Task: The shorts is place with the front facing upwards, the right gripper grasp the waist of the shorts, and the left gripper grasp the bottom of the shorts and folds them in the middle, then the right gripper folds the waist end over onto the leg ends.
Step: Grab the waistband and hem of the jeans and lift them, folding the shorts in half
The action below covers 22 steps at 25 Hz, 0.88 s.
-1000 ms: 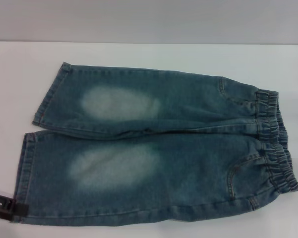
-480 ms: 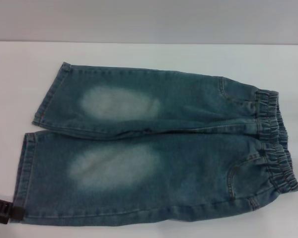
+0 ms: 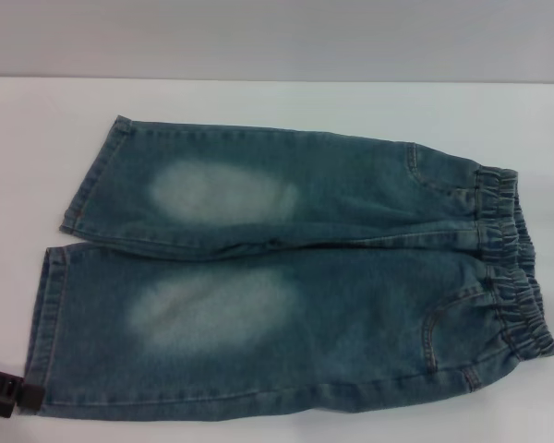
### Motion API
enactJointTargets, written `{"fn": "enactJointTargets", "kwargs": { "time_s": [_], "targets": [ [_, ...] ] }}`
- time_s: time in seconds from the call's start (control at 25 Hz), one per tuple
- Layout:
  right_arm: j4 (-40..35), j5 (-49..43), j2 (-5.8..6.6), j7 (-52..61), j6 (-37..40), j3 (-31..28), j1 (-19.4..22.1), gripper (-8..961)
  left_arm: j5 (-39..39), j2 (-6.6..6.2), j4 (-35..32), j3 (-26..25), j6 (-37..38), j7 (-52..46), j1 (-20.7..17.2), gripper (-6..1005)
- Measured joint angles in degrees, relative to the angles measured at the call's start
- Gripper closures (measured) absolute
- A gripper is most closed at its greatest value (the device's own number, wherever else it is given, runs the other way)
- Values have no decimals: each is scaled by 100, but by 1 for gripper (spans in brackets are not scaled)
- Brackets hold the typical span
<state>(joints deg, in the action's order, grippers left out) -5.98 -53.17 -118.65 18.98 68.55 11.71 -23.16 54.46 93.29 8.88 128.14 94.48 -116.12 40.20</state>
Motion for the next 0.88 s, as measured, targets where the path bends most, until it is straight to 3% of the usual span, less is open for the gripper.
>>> {"fn": "enactJointTargets", "kwargs": {
  "time_s": [0.88],
  "targets": [
    [0,-18,4,-125,1,6,-31,304,12,81,-62,61,-89,-104,65,200]
  ]
}}
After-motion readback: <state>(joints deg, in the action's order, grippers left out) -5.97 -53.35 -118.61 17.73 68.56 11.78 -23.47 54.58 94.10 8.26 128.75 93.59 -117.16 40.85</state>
